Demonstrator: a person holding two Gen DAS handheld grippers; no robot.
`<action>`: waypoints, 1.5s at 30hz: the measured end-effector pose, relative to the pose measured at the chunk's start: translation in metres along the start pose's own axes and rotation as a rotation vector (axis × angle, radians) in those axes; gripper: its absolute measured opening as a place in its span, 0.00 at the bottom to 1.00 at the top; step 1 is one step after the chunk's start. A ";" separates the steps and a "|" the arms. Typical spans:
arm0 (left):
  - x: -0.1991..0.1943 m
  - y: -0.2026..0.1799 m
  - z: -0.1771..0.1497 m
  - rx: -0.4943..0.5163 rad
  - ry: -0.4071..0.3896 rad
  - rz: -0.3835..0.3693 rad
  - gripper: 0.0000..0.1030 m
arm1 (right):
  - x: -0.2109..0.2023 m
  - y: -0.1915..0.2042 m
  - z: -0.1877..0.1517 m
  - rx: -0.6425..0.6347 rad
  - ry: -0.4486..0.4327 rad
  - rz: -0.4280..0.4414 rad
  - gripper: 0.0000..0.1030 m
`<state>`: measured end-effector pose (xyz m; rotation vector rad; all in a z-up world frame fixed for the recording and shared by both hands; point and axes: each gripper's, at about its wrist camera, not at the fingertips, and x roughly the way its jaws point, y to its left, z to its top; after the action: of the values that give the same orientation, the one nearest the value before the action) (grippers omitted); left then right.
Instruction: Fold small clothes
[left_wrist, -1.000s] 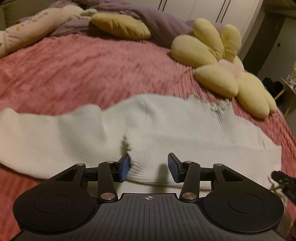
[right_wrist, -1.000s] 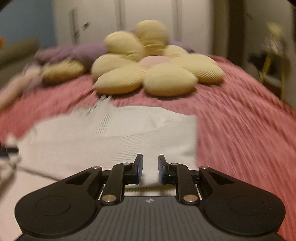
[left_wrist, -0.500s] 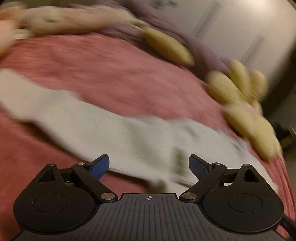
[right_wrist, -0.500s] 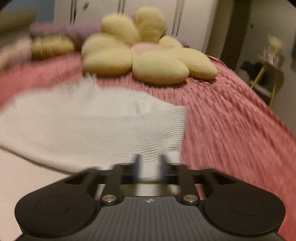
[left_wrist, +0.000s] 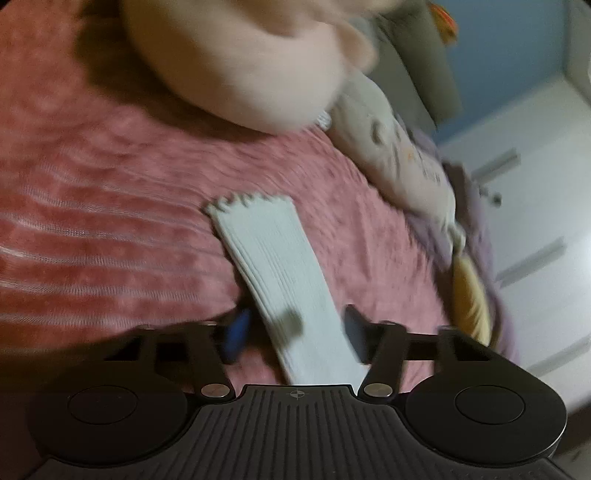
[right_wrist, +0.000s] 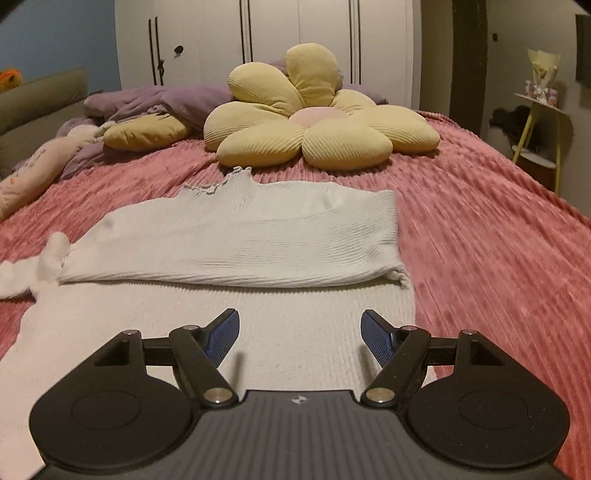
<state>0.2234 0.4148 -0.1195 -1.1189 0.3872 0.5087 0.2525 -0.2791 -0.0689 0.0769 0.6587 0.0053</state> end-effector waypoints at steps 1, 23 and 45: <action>0.005 0.004 0.004 -0.022 0.008 0.000 0.32 | -0.002 0.004 0.000 -0.023 -0.004 -0.011 0.71; -0.073 -0.199 -0.266 0.919 0.430 -0.504 0.65 | -0.033 0.006 0.006 -0.057 -0.042 0.032 0.70; -0.065 -0.128 -0.241 1.019 0.362 -0.174 0.84 | 0.109 0.065 0.075 0.179 0.297 0.448 0.07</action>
<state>0.2331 0.1370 -0.0828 -0.2333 0.7459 -0.0839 0.3857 -0.2163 -0.0720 0.4014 0.9268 0.3961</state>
